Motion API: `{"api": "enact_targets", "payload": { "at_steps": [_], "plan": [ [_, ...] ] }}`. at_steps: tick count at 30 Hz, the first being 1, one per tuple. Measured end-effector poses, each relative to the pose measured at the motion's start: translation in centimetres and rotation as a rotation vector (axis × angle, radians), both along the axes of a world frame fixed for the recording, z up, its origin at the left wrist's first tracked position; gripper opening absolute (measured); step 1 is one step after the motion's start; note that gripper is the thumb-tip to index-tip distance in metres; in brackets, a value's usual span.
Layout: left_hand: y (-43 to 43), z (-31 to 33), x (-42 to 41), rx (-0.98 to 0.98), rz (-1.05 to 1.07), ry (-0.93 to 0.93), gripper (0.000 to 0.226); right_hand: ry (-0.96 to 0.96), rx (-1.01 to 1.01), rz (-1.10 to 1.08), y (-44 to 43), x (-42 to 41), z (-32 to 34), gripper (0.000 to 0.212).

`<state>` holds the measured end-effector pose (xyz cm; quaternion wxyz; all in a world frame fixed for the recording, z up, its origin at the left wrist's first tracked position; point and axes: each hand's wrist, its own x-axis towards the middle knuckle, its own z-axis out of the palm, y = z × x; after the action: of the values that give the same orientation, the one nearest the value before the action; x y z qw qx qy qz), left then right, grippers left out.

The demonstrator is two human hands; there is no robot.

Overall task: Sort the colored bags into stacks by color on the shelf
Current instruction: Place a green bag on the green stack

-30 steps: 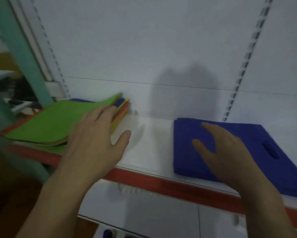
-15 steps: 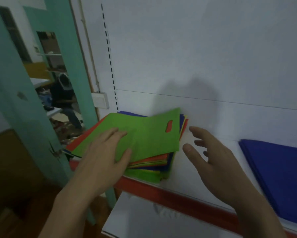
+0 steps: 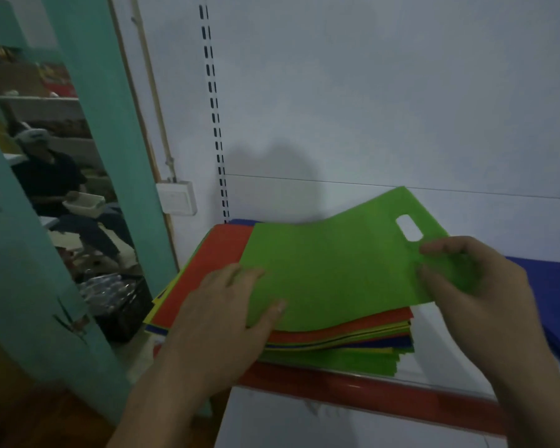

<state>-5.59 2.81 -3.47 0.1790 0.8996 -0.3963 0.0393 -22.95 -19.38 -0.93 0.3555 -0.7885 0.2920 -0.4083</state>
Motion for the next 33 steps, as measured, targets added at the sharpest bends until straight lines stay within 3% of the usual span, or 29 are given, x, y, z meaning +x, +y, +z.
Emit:
{"api": "enact_targets", "payload": {
  "at_steps": [2, 5, 10, 13, 14, 22, 26, 28, 33],
  "plan": [
    [0.8, -0.2, 1.2, 0.071, 0.077, -0.003, 0.096, 0.022, -0.001, -0.012, 0.1, -0.1, -0.2, 0.021],
    [0.2, -0.4, 1.2, 0.139, 0.032, 0.058, 0.093, 0.12, 0.016, 0.008, 0.4, 0.4, -0.7, 0.011],
    [-1.2, -0.5, 0.7, -0.026, -0.046, 0.051, 0.064, 0.089, 0.014, -0.015, 1.2, 0.5, -0.7, 0.03],
    [-1.8, -0.8, 1.3, -0.114, 0.018, 0.016, 0.047, 0.058, -0.015, -0.062, 1.0, 0.2, -0.8, 0.008],
    [-2.0, -0.8, 1.4, -0.088, 0.052, 0.0, 0.045, 0.059, -0.026, -0.076, 0.8, 0.0, -0.9, 0.011],
    [-2.7, 0.9, 3.1, 0.04, 0.143, 0.135, 0.076, 0.06, -0.071, -0.088, 1.0, 0.1, -1.7, 0.026],
    [-2.5, 1.9, 3.7, 0.043, 0.098, 0.174, 0.07, 0.031, -0.051, -0.064, 0.7, 0.2, -2.3, 0.025],
    [-2.4, 2.0, 3.5, -0.018, 0.074, 0.128, 0.058, 0.013, -0.033, -0.05, 0.4, 0.2, -2.6, 0.023],
    [-2.4, 1.8, 2.3, -0.427, 0.066, 0.065, 0.032, -0.131, 0.036, -0.008, 0.2, -0.4, -2.7, 0.023]
  ]
}}
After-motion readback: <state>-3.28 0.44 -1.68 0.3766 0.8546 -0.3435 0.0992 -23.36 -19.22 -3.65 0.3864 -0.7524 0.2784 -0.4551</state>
